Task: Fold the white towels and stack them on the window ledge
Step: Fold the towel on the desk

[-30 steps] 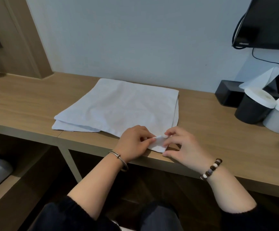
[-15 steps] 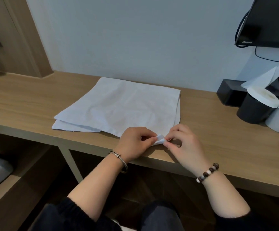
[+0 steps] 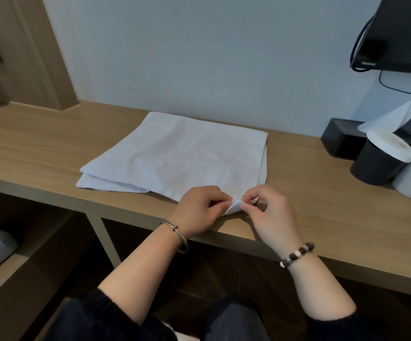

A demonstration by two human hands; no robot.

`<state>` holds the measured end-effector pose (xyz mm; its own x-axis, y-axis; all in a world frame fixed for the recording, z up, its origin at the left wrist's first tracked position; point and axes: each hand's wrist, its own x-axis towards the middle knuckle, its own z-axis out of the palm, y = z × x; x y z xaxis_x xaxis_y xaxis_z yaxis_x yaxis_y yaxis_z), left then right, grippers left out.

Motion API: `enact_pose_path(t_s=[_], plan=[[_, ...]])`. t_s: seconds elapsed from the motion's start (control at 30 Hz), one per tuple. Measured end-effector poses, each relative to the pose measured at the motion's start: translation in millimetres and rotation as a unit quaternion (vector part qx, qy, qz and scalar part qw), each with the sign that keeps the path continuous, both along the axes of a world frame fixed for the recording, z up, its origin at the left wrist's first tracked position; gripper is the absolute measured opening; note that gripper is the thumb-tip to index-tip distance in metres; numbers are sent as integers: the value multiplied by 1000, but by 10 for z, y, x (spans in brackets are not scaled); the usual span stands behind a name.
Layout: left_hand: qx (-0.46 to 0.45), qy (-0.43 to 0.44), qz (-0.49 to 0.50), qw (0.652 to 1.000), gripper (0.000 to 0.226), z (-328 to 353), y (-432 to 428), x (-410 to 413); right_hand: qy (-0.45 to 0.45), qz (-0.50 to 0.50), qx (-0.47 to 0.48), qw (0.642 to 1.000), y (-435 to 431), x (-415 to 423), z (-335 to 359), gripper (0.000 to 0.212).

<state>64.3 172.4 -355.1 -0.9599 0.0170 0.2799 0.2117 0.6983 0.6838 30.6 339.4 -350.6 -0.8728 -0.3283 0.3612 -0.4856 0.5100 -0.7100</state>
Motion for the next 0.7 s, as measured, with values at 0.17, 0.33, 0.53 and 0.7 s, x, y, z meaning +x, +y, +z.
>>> enact_pose_path(t_s=[0.17,0.33,0.53,0.7], plan=[[0,-2,9,1000,15,3,9,5,-30,34,31,999,-24,3,31,13],[20,-3,12,1000,13,61,-42,64,-20,21,7,1000,-130,-41,141,11],[12,27,58,998,11,476,-350,1,-14,43,-105,993,-411,-223,718,16],[-31,70,85,993,34,1050,-562,-51,4,86,-168,982,-662,-328,1262,11]])
